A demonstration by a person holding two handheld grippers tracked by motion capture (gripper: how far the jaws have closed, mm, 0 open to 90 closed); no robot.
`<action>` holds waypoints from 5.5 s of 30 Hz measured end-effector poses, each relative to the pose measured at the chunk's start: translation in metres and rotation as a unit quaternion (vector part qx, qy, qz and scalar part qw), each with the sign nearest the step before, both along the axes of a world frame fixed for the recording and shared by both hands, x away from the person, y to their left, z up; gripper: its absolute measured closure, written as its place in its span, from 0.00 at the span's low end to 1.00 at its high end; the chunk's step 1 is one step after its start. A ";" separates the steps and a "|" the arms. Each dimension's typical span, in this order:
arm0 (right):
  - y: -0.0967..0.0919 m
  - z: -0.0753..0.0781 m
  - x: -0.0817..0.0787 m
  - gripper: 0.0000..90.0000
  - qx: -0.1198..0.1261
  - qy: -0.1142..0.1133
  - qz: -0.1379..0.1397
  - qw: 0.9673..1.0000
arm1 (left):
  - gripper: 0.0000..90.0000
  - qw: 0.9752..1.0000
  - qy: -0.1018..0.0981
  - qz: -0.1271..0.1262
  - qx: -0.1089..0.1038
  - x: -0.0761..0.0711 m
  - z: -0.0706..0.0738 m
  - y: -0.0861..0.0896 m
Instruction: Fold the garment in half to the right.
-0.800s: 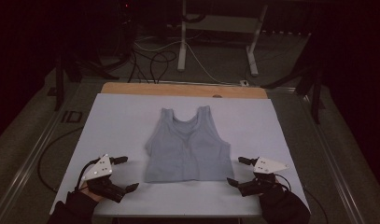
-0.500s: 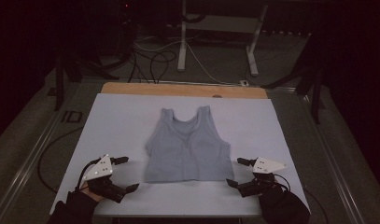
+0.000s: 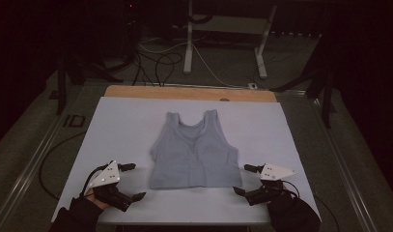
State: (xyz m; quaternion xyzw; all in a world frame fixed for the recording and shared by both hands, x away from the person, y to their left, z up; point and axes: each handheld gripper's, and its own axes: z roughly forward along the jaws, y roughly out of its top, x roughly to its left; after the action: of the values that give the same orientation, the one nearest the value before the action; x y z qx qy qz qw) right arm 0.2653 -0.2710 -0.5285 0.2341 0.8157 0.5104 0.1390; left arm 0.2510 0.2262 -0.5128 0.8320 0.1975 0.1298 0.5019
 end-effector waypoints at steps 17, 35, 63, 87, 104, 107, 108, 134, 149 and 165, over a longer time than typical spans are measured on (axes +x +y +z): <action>0.007 0.031 0.002 0.09 0.025 -0.020 -0.006 0.999 | 0.00 1.000 -0.003 -0.005 -0.004 0.002 0.020 -0.011; 0.033 0.082 0.037 0.09 0.017 -0.038 0.009 0.999 | 0.00 1.000 -0.001 0.013 0.001 0.006 0.046 -0.012; 0.106 0.111 0.107 0.09 0.019 -0.057 0.052 0.997 | 0.00 0.999 -0.004 0.032 0.044 0.008 0.055 -0.030; 0.165 0.100 0.160 0.09 0.017 -0.036 0.047 0.998 | 0.00 0.998 0.008 0.031 0.063 0.007 0.042 -0.045; 0.195 0.089 0.206 0.09 0.004 0.005 0.025 1.000 | 0.00 0.994 0.034 0.028 0.099 0.008 0.020 -0.054; 0.205 0.084 0.214 0.09 -0.006 0.013 0.024 1.000 | 0.00 0.992 0.041 0.031 0.112 0.010 0.015 -0.056; 0.205 0.084 0.214 0.09 -0.006 0.013 0.024 1.000 | 0.01 0.992 0.041 0.031 0.112 0.010 0.015 -0.056; 0.236 0.051 0.239 0.11 -0.028 0.048 0.023 0.998 | 0.60 0.979 0.133 0.026 0.151 0.034 -0.013 -0.060; 0.242 0.042 0.256 0.21 -0.044 0.072 -0.006 0.996 | 0.95 0.982 0.117 0.009 0.145 0.033 -0.006 -0.073; 0.264 0.020 0.276 0.45 -0.110 0.100 -0.055 0.987 | 0.96 0.984 0.118 0.006 0.134 0.032 -0.005 -0.072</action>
State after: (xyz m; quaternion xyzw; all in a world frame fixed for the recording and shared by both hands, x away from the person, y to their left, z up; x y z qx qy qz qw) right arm 0.5415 -0.0066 -0.5088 0.3116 0.8629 0.3827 0.1091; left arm 0.2832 0.1540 -0.5183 0.9000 0.2414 0.0586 0.3581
